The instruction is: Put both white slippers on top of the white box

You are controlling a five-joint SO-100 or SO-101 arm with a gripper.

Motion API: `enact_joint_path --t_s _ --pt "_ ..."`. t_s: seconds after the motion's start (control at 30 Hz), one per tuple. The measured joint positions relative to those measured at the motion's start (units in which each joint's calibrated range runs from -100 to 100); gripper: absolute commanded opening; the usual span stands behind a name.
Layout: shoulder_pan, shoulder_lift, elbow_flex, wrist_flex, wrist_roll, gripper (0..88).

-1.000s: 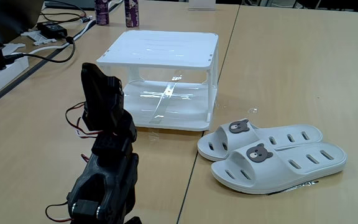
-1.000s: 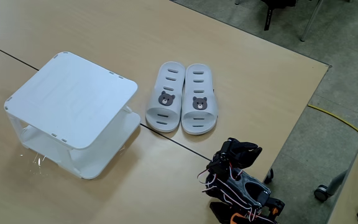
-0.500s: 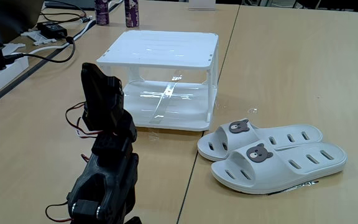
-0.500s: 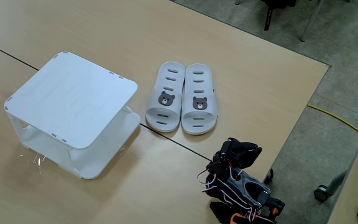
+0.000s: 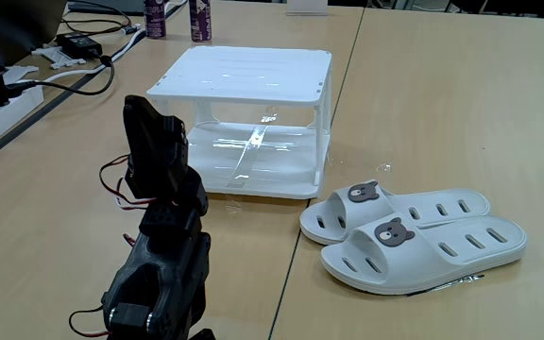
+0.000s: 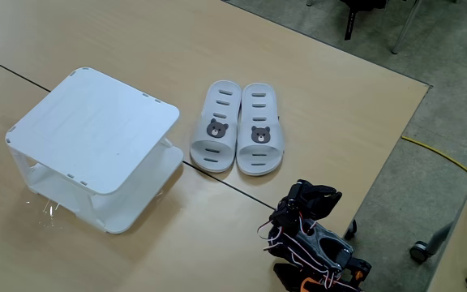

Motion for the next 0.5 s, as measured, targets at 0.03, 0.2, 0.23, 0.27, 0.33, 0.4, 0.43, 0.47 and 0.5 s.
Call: enact_joint_path --t_s 0.03,0.2,0.23,0.27,0.33,0.4,0.43,0.47,0.5 --pt "0.0 0.0 0.0 0.0 0.0 0.6" --pt "5.4 6.3 0.4 0.0 0.0 0.6" --pt "6.1 7.8 0.4 0.0 0.0 0.6" --pt "7.0 9.5 0.4 0.0 0.0 0.6" --pt "9.2 13.4 0.4 0.3 0.0 0.6" --pt "11.5 20.2 0.4 0.8 0.0 0.6" --pt "11.5 24.2 0.4 0.8 0.0 0.6" --pt "11.5 29.4 0.4 0.9 0.0 0.6" --pt "11.7 32.6 0.2 1.4 0.0 0.6"
